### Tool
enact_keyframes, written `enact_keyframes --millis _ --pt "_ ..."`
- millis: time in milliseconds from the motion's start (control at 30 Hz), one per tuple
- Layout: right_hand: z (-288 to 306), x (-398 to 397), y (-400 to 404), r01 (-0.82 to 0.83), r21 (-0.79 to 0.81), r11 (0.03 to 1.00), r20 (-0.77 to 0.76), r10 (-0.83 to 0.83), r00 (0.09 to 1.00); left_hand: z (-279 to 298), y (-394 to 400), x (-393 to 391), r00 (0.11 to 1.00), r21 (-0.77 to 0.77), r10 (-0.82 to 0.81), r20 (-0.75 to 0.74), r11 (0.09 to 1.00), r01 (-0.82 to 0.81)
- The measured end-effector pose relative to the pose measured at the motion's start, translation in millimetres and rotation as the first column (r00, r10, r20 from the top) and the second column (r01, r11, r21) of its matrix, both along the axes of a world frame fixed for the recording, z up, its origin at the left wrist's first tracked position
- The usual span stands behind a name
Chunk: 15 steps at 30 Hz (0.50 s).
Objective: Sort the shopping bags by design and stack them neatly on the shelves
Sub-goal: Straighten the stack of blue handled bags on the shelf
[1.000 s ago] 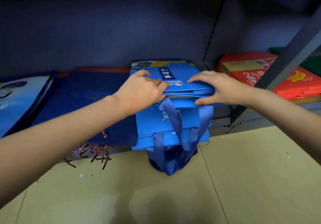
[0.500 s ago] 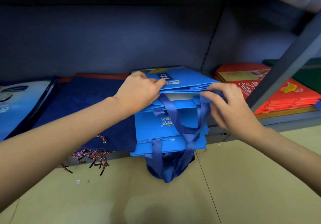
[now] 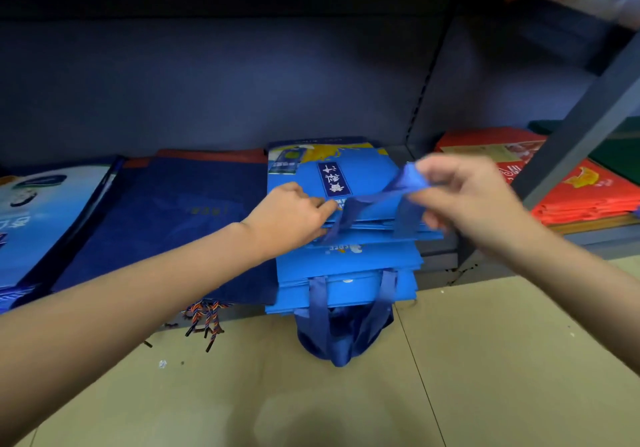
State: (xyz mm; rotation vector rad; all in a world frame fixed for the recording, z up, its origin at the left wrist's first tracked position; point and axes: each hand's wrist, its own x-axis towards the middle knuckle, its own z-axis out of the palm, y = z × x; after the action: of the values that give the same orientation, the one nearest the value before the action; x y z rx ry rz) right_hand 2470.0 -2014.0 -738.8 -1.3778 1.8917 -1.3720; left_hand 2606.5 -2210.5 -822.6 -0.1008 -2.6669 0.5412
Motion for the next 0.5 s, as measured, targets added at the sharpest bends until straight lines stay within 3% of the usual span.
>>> enact_keyframes --millis 67,100,133,200,233,300,333,367,433,500 --pt "10 -1 -2 0.196 -0.169 0.966 0.231 -0.155 0.961 -3 0 0 1.0 0.001 0.015 0.013 1.0 -0.015" --pt "8 1 -3 0.252 -0.201 0.946 0.239 -0.202 0.95 -4 0 0 0.999 0.01 0.029 0.013 1.0 -0.029" --pt "2 7 -4 0.268 -0.202 0.942 0.154 -0.24 0.959 -3 -1 -1 0.999 0.029 0.036 0.005 0.999 -0.036" --pt "-25 21 -2 0.176 -0.186 0.967 -0.252 -0.219 0.943 0 -2 -2 0.999 0.046 0.037 0.003 0.998 -0.037" --pt "-42 25 0 0.094 -0.133 0.987 -0.485 -0.147 0.862 1 -1 -2 0.999 0.046 0.034 0.005 0.998 -0.034" --pt "-76 26 4 -0.042 -0.002 0.999 -0.844 0.021 0.536 0 1 -2 0.999 0.037 0.036 -0.004 0.999 -0.036" --pt "-89 25 6 -0.091 0.05 0.995 -0.92 0.082 0.383 -1 2 -2 0.999 0.039 0.038 -0.015 0.999 -0.037" --pt "-100 25 8 -0.127 0.111 0.986 -0.941 0.146 0.305 0 3 -2 0.998 0.049 0.05 -0.029 0.998 -0.049" --pt "-118 22 14 -0.121 0.226 0.967 -0.933 0.25 0.258 7 2 -4 0.993 0.055 0.083 -0.083 0.995 -0.079" --pt "-128 14 14 0.009 0.313 0.95 -0.918 0.3 0.26 17 -1 -6 0.985 0.035 0.1 -0.137 0.995 -0.096"
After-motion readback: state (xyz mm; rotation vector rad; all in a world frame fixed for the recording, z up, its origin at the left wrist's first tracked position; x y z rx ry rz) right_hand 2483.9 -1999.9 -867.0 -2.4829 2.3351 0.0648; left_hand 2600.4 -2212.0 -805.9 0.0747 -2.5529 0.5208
